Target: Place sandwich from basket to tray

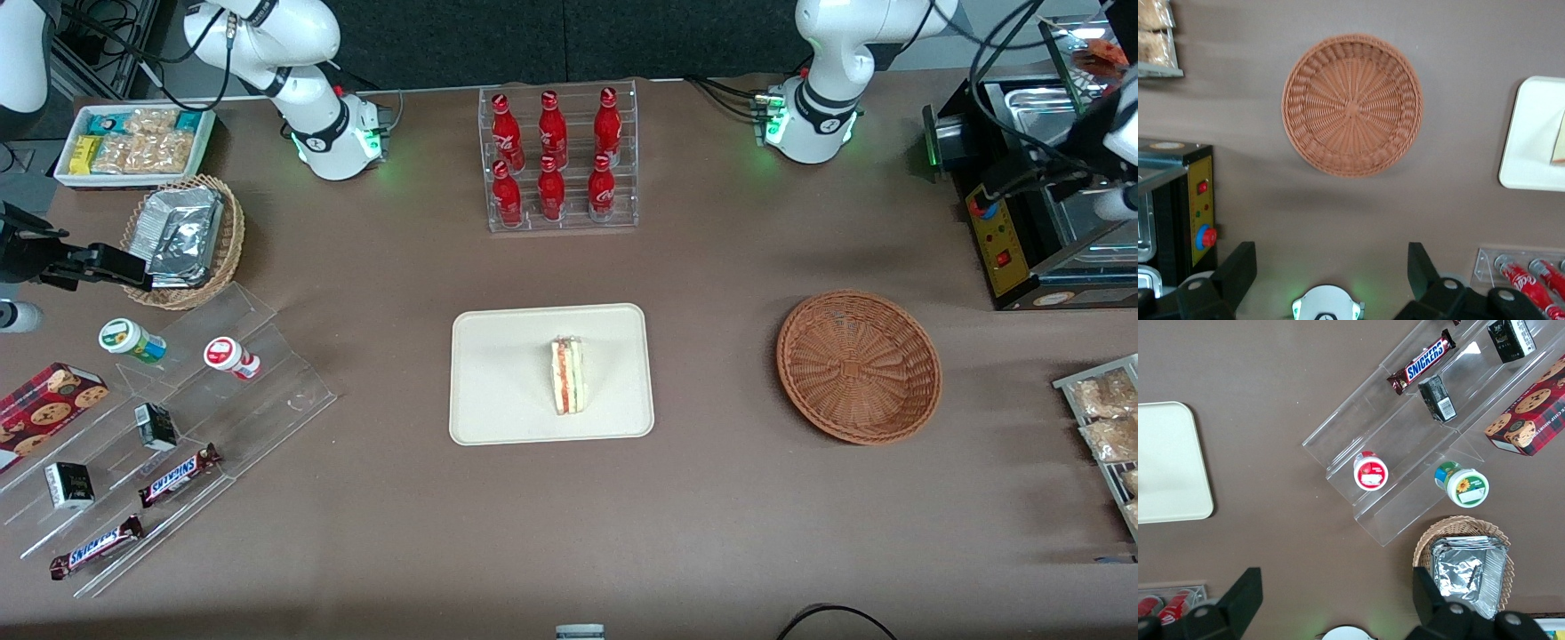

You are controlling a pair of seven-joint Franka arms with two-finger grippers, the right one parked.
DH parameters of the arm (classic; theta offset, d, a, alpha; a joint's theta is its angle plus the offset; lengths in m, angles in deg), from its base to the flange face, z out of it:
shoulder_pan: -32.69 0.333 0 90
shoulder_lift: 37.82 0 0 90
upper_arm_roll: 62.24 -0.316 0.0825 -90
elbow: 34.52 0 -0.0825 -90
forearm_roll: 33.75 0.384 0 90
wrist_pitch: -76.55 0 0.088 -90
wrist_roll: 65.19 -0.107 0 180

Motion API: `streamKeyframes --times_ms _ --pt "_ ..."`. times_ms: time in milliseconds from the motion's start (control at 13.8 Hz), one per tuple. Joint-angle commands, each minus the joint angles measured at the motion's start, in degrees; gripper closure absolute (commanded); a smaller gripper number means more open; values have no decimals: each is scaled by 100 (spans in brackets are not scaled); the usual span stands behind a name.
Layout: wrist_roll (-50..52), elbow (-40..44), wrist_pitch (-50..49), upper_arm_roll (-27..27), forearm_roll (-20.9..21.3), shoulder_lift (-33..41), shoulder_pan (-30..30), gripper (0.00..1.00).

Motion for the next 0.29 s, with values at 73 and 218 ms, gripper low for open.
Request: streamKeyframes --times_ms 73,218 --pt "-100 602 -396 40 -97 -391 79 0" --pt "-91 585 -405 67 -36 -374 44 0"
